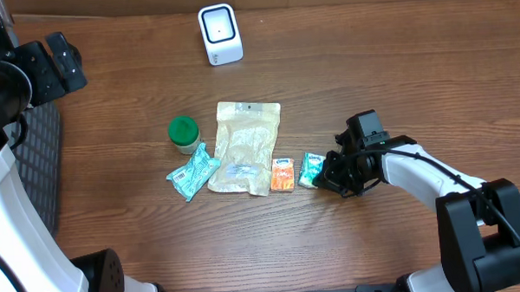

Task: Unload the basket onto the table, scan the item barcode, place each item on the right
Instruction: 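Grasp the teal Kleenex pack and carry it to the white scanner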

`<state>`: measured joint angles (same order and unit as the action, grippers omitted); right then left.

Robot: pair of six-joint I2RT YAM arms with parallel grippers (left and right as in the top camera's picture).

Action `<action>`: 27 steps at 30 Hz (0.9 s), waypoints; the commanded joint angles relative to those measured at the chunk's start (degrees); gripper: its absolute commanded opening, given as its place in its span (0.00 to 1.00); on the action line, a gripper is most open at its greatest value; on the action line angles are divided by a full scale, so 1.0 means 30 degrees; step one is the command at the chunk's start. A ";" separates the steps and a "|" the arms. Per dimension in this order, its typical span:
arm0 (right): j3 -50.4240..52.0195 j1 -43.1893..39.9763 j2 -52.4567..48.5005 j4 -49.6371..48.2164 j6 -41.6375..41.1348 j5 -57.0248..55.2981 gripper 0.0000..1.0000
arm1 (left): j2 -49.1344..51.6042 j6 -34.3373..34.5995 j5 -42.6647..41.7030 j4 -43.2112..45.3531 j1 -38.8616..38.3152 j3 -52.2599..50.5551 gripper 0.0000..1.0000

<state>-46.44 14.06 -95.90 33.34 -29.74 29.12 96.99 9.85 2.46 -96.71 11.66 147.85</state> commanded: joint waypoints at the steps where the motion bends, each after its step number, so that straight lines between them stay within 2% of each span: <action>1: -0.0976 -0.0080 -0.0066 0.0605 0.1013 -0.0007 0.04 | 0.0073 -0.0437 0.0306 -0.0029 0.0109 0.0160 1.00; 5: -0.2703 -0.0823 0.0925 0.2922 0.3774 0.1319 0.04 | 0.0073 -0.0437 0.0306 -0.0029 0.0109 0.0160 0.99; 10: -0.5799 -0.1967 0.2004 0.5996 0.8823 0.8284 0.04 | 0.0073 -0.0437 0.0306 -0.0029 0.0109 0.0160 1.00; 13: -0.7031 -0.2142 0.2062 0.6535 0.9479 1.1883 0.04 | 0.0073 -0.0437 0.0313 -0.0029 0.0109 0.0160 0.99; 19: -0.7249 -0.2084 0.2055 0.4065 0.9712 1.9773 0.04 | 0.0073 -0.0437 0.0306 -0.0029 0.0109 0.0160 1.00; 27: -0.7271 -0.2084 0.2055 0.3621 0.8910 2.0218 0.04 | 0.0073 -0.0437 0.0306 -0.0029 0.0109 0.0160 0.99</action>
<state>-67.55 7.64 -90.26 44.25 -3.09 85.76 96.99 9.85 2.46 -96.71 11.66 147.85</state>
